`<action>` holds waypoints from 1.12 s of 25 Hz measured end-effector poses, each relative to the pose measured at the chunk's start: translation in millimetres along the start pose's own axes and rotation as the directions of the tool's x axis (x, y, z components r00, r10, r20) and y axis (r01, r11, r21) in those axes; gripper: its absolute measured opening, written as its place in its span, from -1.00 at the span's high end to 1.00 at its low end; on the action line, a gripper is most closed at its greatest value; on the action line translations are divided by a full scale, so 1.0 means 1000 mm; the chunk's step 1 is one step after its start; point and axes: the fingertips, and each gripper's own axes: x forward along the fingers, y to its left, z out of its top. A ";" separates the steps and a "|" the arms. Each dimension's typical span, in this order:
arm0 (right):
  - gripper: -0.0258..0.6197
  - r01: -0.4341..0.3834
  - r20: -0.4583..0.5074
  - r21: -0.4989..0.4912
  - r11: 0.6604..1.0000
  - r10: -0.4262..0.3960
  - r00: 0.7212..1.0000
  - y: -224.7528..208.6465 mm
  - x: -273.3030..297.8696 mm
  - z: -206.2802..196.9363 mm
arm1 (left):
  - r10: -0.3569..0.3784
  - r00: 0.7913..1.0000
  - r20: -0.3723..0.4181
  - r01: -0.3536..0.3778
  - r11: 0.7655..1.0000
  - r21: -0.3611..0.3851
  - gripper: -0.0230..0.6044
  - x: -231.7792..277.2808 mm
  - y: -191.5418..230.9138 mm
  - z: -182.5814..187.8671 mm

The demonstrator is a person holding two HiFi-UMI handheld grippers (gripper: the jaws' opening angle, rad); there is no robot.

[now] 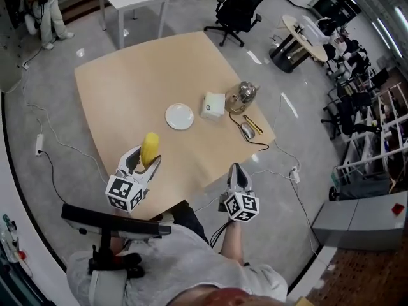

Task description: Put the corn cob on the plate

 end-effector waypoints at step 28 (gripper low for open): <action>0.90 -0.218 -0.130 0.067 0.974 0.226 0.966 -0.065 0.204 -0.037 | 0.131 0.960 -0.248 -0.146 0.988 -0.042 0.09 0.175 0.045 -0.061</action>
